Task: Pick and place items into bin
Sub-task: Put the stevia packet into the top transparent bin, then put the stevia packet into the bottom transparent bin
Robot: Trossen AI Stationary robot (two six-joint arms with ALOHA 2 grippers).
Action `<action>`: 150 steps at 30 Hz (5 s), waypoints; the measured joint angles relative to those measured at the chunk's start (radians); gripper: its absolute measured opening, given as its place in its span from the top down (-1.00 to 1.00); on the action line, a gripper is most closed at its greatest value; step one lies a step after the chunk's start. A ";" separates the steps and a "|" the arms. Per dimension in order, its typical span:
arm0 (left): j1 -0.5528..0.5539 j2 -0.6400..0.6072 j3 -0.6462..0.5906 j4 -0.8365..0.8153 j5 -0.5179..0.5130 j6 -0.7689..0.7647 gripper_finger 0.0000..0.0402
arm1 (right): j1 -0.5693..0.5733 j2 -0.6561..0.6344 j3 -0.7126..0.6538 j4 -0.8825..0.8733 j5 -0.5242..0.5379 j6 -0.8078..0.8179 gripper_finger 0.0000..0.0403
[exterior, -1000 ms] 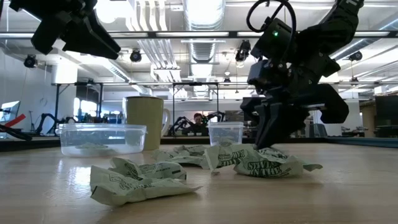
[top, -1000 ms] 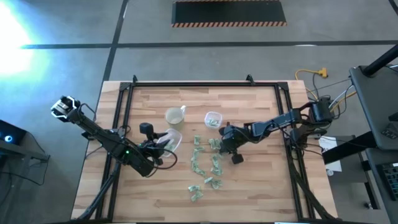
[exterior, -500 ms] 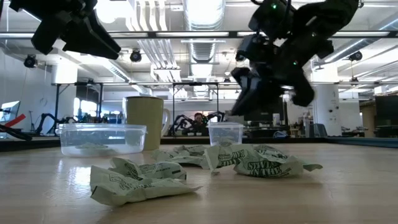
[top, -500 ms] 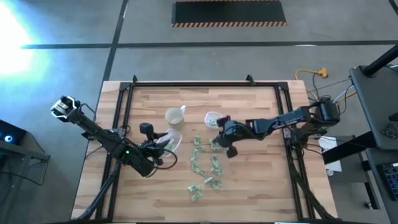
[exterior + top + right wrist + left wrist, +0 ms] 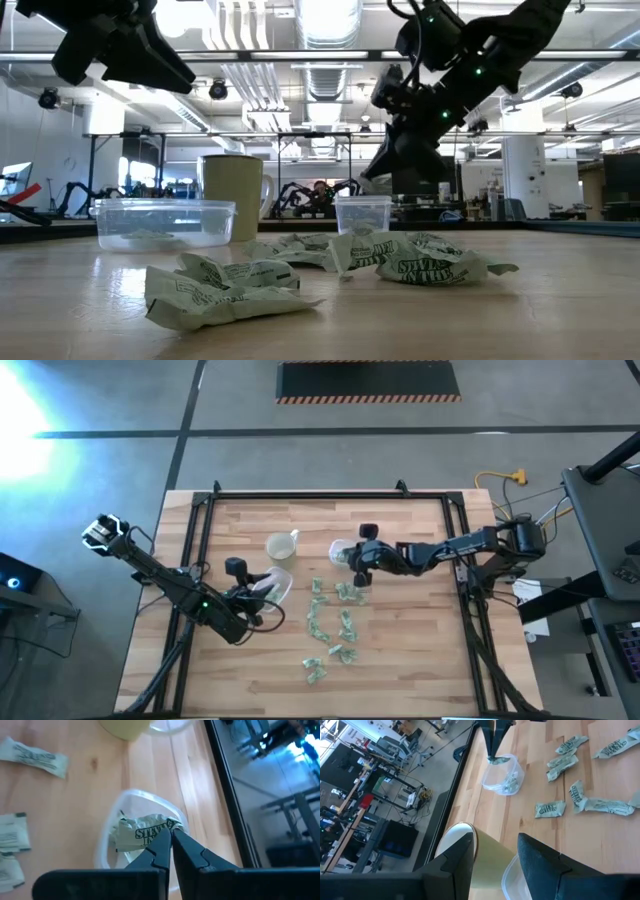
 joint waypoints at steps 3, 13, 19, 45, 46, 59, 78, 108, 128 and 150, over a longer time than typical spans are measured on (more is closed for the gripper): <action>0.000 0.000 0.000 0.000 0.000 0.000 0.32 | -0.016 0.000 -0.006 0.000 0.000 0.023 0.96; 0.000 0.000 0.000 0.000 0.000 0.000 0.32 | -0.033 0.000 -0.018 -0.001 -0.001 0.078 0.86; 0.000 0.000 0.000 0.001 0.000 -0.001 0.32 | -0.033 0.000 -0.023 0.001 -0.001 0.067 0.60; 0.095 0.159 -0.001 0.465 0.342 0.365 0.32 | 0.100 -0.182 -0.025 -0.179 -0.025 0.040 0.49; 0.117 0.183 -0.001 0.503 0.355 0.385 0.32 | 0.106 -0.192 -0.025 -0.191 -0.039 0.044 0.50; 0.341 0.374 0.065 0.588 0.592 0.293 0.32 | 0.171 -0.327 -0.070 -0.298 -0.096 0.126 0.59; 0.410 0.623 0.202 0.622 0.826 0.286 0.32 | 0.173 -0.359 -0.103 -0.296 -0.096 0.174 0.62; 0.462 0.654 0.190 0.573 0.860 0.280 0.34 | 0.173 -0.360 -0.110 -0.294 -0.096 0.187 0.66; 0.472 0.653 0.195 0.577 0.893 0.289 0.98 | 0.173 -0.360 -0.110 -0.294 -0.096 0.194 0.66; 0.372 0.402 0.222 0.298 0.749 0.232 0.97 | 0.173 -0.359 -0.119 -0.295 -0.096 0.208 0.66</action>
